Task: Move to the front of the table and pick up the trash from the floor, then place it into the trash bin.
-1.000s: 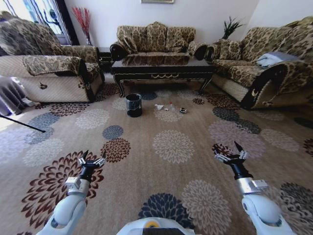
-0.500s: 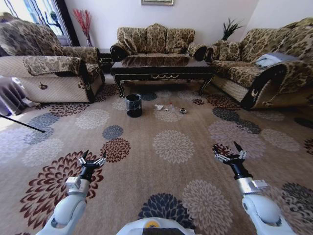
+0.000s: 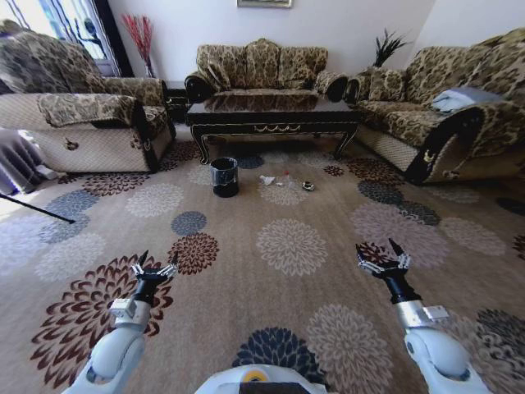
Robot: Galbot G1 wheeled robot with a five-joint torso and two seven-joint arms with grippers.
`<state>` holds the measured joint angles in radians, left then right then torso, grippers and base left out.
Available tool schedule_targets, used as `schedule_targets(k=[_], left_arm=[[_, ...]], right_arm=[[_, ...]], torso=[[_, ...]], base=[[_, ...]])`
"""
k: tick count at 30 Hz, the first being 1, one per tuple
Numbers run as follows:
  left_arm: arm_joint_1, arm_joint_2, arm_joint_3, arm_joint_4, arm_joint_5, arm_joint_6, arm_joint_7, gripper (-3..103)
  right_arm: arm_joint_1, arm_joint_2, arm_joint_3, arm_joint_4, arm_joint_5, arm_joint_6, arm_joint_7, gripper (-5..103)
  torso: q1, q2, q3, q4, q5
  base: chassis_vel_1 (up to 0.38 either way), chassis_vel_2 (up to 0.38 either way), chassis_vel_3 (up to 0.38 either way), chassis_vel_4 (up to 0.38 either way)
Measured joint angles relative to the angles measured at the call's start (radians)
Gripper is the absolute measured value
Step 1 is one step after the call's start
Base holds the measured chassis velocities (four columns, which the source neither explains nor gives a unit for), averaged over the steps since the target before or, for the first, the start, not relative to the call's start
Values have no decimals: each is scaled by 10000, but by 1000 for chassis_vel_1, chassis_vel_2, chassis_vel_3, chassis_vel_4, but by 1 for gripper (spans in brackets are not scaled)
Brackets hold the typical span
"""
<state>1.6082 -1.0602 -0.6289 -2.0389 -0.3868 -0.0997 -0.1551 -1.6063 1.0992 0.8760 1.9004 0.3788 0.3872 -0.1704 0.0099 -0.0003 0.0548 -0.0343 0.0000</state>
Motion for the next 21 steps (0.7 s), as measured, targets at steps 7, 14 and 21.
schedule_targets(k=[7, 14, 21], left_arm=[[-50, -23, 13, 45, 22, 3, 0, 100], [-54, -33, -34, 134, -53, -79, 0, 100], [-87, -62, -29, 183, -63, -123, 0, 100]], right_arm=[[-15, 25, 2, 12, -10, 0, 0, 100], [33, 8, -28, 65, -20, -50, 4, 100], [-2, 12, -29, 82, -23, -53, 15, 100]], torso=[[4, 0, 14, -5, 0], [11, -1, 28, 0, 1], [11, -1, 34, -2, 6]], base=[[-229, 234, 220, -241], [-288, 333, 288, -323], [-362, 354, 372, -365]])
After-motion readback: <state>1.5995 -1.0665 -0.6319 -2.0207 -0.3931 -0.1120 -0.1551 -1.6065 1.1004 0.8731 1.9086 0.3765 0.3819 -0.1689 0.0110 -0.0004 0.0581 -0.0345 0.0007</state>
